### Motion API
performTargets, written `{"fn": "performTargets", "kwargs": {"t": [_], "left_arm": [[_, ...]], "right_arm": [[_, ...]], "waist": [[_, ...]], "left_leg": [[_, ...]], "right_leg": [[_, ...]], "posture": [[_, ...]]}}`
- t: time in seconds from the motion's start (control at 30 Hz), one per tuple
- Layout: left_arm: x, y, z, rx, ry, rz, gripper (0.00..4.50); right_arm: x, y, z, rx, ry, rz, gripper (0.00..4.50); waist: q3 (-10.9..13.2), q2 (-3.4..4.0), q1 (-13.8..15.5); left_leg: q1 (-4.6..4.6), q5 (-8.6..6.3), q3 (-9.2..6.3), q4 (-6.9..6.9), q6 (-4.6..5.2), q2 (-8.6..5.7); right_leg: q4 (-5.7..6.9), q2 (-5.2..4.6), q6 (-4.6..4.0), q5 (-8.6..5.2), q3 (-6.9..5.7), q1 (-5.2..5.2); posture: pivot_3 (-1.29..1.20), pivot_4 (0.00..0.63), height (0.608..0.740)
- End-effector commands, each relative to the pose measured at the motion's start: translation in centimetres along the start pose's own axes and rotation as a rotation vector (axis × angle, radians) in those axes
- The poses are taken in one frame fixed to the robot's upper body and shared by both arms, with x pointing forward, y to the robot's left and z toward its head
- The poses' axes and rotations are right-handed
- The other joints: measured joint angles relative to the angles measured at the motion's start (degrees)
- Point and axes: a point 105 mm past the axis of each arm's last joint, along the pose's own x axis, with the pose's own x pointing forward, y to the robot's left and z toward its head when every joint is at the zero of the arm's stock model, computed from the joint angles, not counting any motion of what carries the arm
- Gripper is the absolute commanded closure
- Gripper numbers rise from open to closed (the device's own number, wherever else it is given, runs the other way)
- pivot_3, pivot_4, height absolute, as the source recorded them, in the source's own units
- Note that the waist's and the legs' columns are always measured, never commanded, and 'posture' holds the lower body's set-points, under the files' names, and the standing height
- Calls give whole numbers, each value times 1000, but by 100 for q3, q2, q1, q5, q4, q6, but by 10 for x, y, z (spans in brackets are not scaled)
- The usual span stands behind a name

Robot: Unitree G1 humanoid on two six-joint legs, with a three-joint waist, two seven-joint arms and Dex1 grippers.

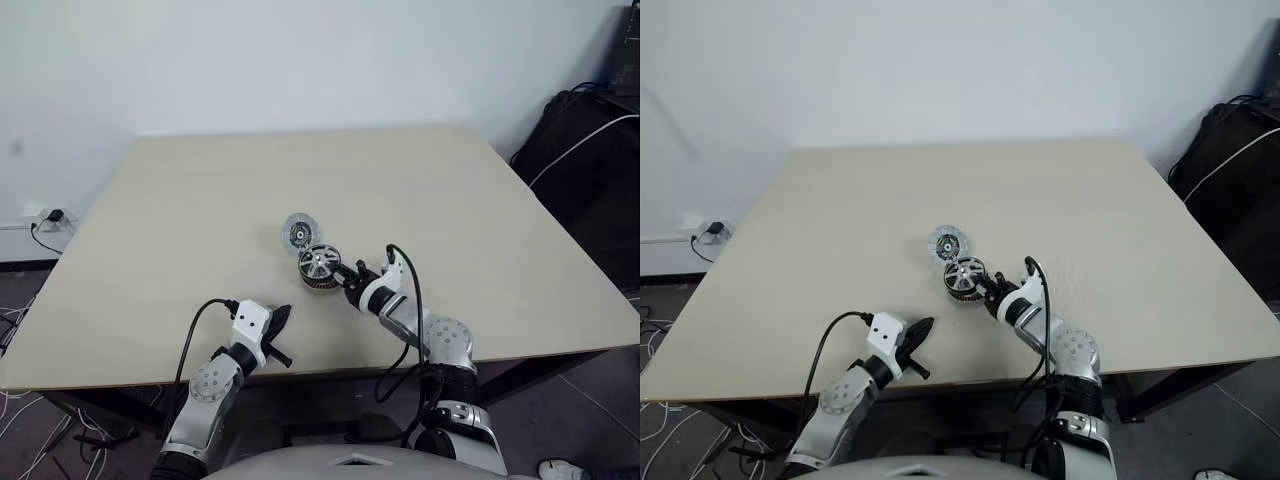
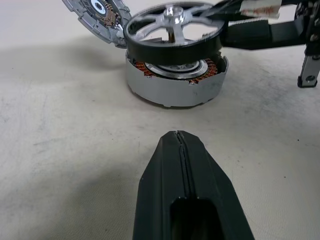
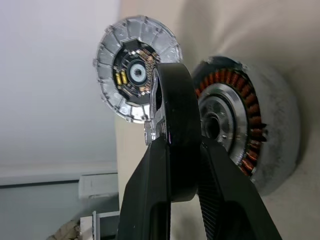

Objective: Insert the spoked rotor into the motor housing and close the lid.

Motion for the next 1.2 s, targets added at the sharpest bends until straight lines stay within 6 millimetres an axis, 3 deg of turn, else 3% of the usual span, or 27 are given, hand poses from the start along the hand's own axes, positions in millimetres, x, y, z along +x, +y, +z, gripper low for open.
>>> {"fn": "performTargets", "kwargs": {"t": [0.03, 0.57, 0.97, 1.2], "left_arm": [[3, 3, 11, 20, -51, -3, 4500], [7, -3, 30, 36, -100, -34, 4500], [8, -6, 35, 25, -101, -37, 4500], [8, -9, 37, 24, -101, -37, 4500]], "right_arm": [[8, 18, -10, 15, 11, 73, 4099], [5, 4, -5, -18, -24, 17, 4099], [3, 2, -5, -25, -23, 8, 132], [-4, 12, 16, -170, -148, -4, 28]], "waist": [[0, 0, 1], [0, 0, 0], [-33, 3, 1], [-41, 10, 20]], "left_leg": [[0, 0, 0, 0, 0, 0], [-2, -1, 0, 0, 1, 0], [4, 4, 0, 1, 3, 0], [7, 14, 2, 5, 16, -6]], "right_leg": [[0, -1, 0, 0, 0, 0], [0, -9, -2, 7, -4, -3], [-3, -11, -14, 14, -6, 5], [-8, -15, -18, 14, -8, 7]], "posture": [[0, 0, 740], [0, 0, 740], [0, 0, 740], [0, 0, 740]]}}
